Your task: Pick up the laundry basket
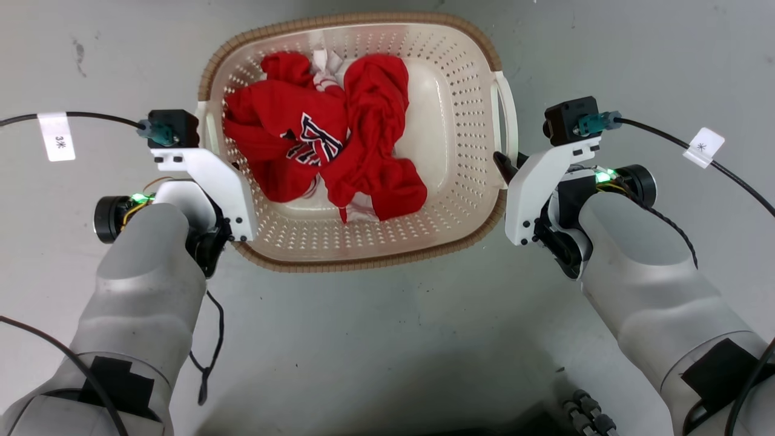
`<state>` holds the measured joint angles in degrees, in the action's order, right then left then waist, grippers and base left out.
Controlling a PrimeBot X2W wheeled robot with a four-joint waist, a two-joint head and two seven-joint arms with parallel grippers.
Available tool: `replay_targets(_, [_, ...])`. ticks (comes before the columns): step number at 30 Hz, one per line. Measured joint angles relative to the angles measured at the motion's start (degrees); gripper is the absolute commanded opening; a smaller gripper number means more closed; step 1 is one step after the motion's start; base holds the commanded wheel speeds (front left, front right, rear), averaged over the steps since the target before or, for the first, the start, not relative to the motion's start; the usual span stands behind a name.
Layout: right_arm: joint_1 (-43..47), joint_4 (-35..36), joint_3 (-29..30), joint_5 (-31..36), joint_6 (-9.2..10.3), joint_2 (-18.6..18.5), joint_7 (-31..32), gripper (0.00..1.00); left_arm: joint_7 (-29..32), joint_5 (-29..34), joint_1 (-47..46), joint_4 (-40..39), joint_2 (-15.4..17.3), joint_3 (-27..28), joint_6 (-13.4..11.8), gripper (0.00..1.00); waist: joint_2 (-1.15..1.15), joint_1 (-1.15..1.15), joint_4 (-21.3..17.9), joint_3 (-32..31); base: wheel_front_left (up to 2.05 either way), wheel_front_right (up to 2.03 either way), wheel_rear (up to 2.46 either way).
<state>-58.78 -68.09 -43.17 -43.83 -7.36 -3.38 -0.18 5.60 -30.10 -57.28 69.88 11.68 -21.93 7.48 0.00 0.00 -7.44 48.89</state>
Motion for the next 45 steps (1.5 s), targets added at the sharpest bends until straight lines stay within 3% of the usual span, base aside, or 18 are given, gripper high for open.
replay_targets(13, [1.11, -1.74, -4.5, -4.85, 0.32, -1.07, 6.41, 0.0, 6.44, -6.76, 2.2, -0.45, -1.59, -4.68, -0.46, 0.0, 0.0, 0.0, 0.44, -6.6, 0.0, 0.0, 0.0])
replay_targets(27, [7.75, -2.92, -7.94, -10.23, 0.34, -1.77, 17.57, 0.0, 16.4, -15.59, 10.71, 0.08, -3.08, -8.34, -0.67, 0.0, 0.0, -0.01, 1.32, -21.44, 0.0, 0.0, 0.0])
replay_targets(45, [9.08, -3.2, -9.28, -14.88, 0.34, -2.53, 26.24, 0.0, 20.57, -21.25, 13.3, -0.49, -2.7, -12.32, -0.68, 0.0, 0.0, -0.02, 2.61, -37.2, 0.0, 0.0, 0.0])
